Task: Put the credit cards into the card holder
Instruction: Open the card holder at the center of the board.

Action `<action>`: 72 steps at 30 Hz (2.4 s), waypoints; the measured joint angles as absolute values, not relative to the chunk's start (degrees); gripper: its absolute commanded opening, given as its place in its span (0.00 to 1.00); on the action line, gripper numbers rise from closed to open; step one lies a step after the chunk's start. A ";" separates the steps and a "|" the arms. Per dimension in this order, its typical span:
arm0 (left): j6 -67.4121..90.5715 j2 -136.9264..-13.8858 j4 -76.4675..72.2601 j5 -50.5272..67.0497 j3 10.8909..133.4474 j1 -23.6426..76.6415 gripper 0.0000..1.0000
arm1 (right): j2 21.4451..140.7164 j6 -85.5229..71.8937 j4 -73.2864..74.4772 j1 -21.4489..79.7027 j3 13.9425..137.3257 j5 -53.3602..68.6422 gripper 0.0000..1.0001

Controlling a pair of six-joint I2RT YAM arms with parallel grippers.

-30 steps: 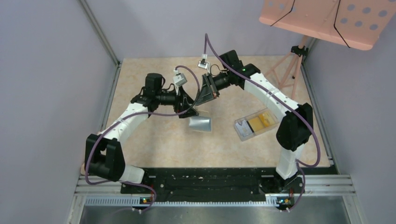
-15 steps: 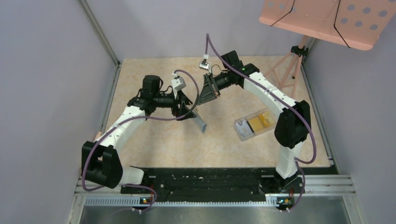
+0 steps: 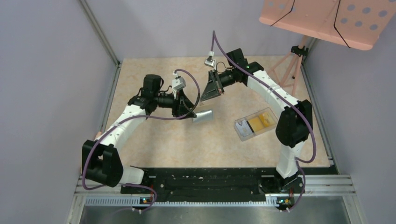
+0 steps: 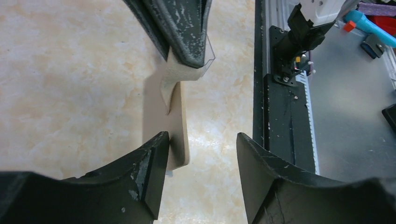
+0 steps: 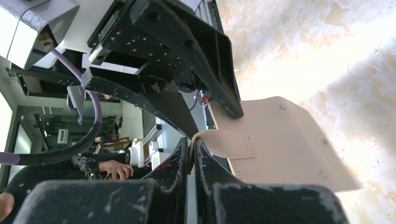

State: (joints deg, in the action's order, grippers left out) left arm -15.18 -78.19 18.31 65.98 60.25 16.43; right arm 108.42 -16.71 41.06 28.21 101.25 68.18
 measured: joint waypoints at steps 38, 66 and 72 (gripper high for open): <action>-13.54 -88.95 20.03 61.30 63.07 20.43 0.00 | 106.67 -35.29 15.53 28.36 89.03 70.63 0.26; -12.51 -86.15 31.35 67.05 67.20 20.43 0.00 | 97.12 -22.81 27.90 25.87 81.62 57.39 0.70; -12.03 -85.93 31.31 67.66 67.20 20.43 0.00 | 97.12 -22.26 28.08 29.26 81.62 58.06 0.42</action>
